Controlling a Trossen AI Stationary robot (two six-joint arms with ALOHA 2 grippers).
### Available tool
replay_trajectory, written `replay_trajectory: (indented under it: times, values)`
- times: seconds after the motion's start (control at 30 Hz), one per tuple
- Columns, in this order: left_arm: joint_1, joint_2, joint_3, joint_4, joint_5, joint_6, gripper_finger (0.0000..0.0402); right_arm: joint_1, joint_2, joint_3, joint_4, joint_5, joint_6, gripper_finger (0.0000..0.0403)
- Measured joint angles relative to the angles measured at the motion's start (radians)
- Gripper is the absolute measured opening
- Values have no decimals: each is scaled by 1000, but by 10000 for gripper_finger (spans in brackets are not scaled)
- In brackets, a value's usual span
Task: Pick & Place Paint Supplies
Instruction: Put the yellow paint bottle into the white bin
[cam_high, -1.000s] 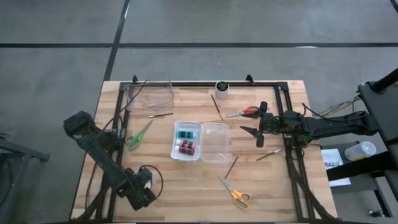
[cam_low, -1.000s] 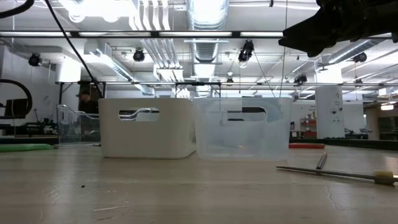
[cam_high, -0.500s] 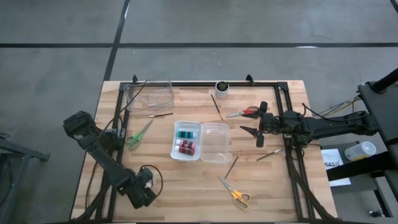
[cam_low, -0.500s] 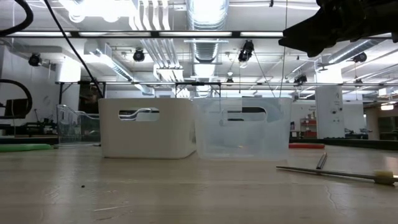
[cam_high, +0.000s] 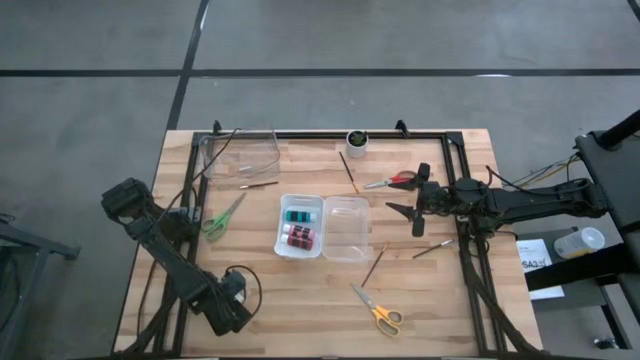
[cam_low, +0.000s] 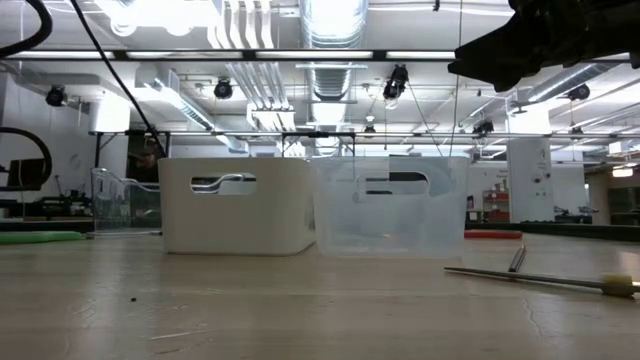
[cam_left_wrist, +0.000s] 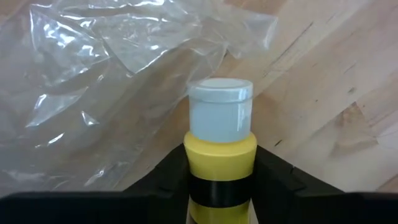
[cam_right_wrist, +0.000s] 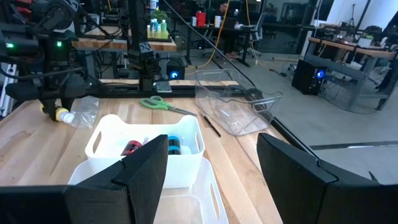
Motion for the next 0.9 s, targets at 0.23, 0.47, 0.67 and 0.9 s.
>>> replay_trajectory:
  times: [0.23, 0.47, 0.67, 0.9]
  values:
    - [4, -87, 28, -25, -33, -18, 129, 0, 0, 0, 0, 0, 0, 244]
    - [4, -196, 90, -160, -228, -14, 129, 0, 0, 0, 0, 0, 0, 244]
    - [10, -254, 125, -286, -522, -3, 129, 0, 0, 0, 0, 0, 0, 244]
    - [77, -276, 125, -292, -956, 78, 129, 0, 0, 0, 0, 0, 0, 244]
